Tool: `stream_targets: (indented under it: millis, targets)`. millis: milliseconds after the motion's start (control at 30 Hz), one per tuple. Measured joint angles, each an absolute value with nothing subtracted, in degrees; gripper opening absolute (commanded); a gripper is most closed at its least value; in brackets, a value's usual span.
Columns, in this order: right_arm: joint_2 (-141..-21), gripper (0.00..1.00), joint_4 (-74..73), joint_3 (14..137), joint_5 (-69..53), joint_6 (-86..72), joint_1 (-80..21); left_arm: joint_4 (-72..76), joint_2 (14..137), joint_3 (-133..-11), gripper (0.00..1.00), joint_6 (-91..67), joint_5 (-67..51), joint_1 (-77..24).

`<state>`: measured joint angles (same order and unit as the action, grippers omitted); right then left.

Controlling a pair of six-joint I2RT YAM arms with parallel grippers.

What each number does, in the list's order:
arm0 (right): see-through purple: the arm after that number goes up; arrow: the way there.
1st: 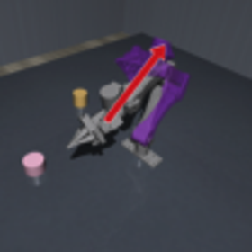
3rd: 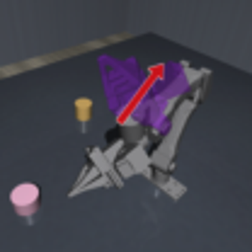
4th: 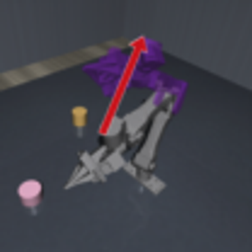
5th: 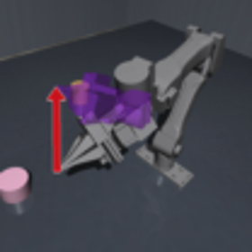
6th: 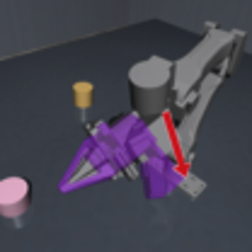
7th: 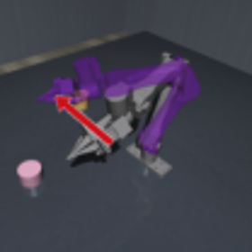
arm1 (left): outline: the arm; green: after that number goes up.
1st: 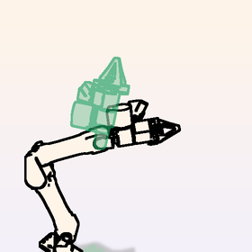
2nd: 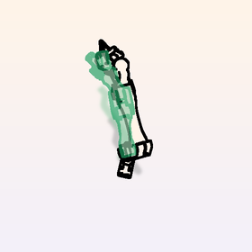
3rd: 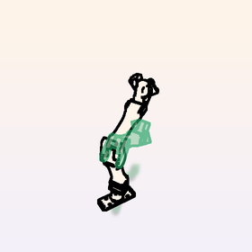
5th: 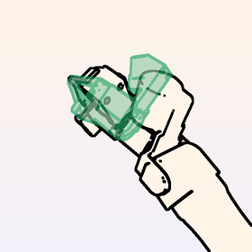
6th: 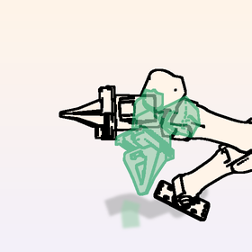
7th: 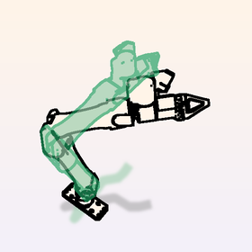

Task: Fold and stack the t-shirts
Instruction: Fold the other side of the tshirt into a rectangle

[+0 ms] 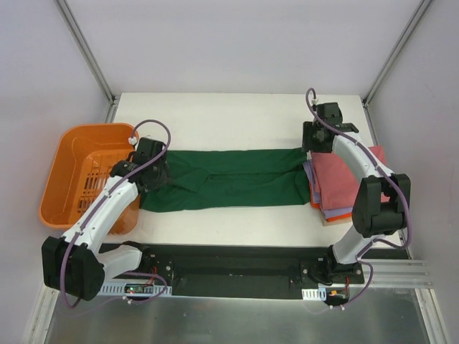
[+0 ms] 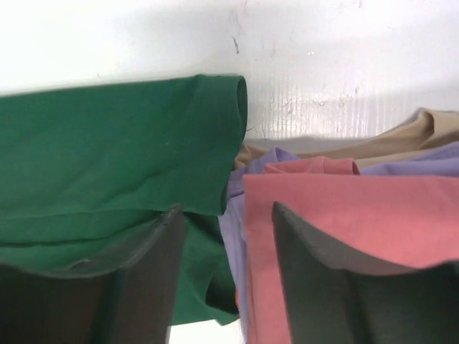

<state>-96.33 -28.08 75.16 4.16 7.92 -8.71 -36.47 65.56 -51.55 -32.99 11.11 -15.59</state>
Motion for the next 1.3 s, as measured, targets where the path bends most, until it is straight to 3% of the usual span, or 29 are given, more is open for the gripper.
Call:
stream_targets:
  millis: [100,133,300,467,700,1000,1300]
  targets:
    - [-93.17,0.77,-28.58,75.16,4.27,8.54,-9.02,-37.04,63.09,-51.7,0.93,-33.3,11.09,-17.39]
    - [-92.01,0.8,-28.84,75.16,4.08,8.71,-9.23,-37.23,62.74,-51.94,0.99,-33.23,10.96,-17.89]
    - [-87.66,0.84,-28.69,74.89,0.47,9.1,-15.0,-37.3,63.0,-55.11,0.99,-33.19,8.73,-19.92]
    - [-85.52,0.82,-19.38,67.96,-8.54,4.84,-31.4,-35.75,65.71,-58.41,0.99,-33.23,8.01,-19.44]
    - [-101.08,0.68,-5.89,70.02,-12.97,-4.97,-48.25,-29.26,76.75,-61.63,0.99,-33.91,-1.48,-9.58]
    - [-118.21,0.57,0.71,82.04,-10.04,-16.71,-55.42,-24.21,97.12,-69.3,0.99,-34.26,-10.57,-6.44]
    - [-121.95,0.56,-1.98,86.94,-3.51,-20.58,-57.67,-24.23,100.73,-69.32,0.99,-34.35,-11.81,-5.39]
